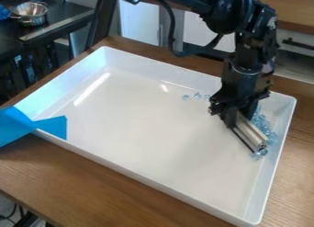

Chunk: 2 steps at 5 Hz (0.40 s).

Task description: Sweep into pile

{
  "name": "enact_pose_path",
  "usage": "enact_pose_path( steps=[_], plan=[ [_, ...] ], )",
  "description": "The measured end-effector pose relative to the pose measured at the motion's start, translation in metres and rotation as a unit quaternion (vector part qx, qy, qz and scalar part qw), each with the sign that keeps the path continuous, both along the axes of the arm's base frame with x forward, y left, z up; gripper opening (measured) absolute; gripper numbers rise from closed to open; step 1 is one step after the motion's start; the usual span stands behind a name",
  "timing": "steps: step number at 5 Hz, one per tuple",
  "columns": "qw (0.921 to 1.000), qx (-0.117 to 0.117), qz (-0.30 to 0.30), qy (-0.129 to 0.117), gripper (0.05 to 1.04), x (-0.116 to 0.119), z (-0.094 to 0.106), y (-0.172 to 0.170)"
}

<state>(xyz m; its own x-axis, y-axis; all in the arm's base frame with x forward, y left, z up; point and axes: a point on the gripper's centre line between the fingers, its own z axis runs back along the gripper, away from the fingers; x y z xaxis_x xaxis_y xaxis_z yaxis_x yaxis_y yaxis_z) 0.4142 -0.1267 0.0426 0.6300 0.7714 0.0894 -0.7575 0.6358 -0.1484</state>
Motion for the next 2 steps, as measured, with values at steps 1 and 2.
enact_pose_path(
  steps=[1,2],
  plan=[
    [0.9996,-0.023,-0.015,-0.008,0.376,-0.004,0.022,0.016],
    [0.9962,-0.062,-0.024,-0.056,0.376,-0.009,0.082,0.055]
  ],
)
